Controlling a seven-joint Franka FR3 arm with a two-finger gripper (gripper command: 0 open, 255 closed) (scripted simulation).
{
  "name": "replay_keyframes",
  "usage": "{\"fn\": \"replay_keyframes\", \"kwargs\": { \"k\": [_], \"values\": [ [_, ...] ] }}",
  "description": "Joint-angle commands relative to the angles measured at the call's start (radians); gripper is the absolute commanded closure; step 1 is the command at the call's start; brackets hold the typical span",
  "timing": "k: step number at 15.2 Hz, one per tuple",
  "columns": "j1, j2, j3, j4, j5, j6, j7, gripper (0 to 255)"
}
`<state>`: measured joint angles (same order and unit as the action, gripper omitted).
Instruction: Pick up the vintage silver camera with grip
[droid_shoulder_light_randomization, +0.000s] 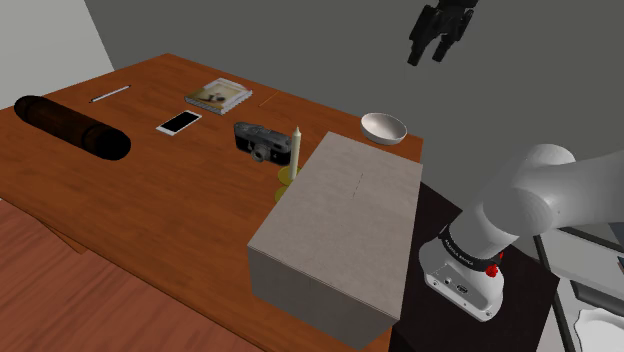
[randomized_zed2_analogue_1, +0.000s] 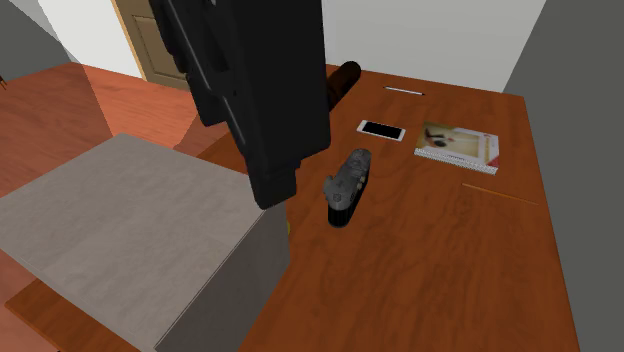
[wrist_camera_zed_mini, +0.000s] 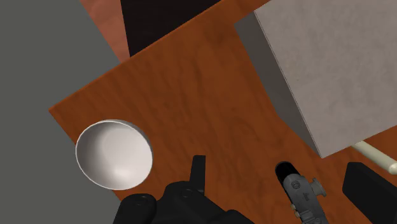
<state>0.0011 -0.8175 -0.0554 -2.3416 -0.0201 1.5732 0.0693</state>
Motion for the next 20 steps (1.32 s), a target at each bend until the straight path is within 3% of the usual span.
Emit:
{"fn": "replay_keyframes", "kwargs": {
  "k": [1,10,20],
  "values": [
    [0.0,0.0,0.0,0.0,0.0,0.0,0.0,0],
    [0.051,0.265,0.033,-0.007,0.023,0.263,-0.018,0],
    [0.098,0.615,0.073,0.107,0.034,0.49,-0.037,0]
  ]
}}
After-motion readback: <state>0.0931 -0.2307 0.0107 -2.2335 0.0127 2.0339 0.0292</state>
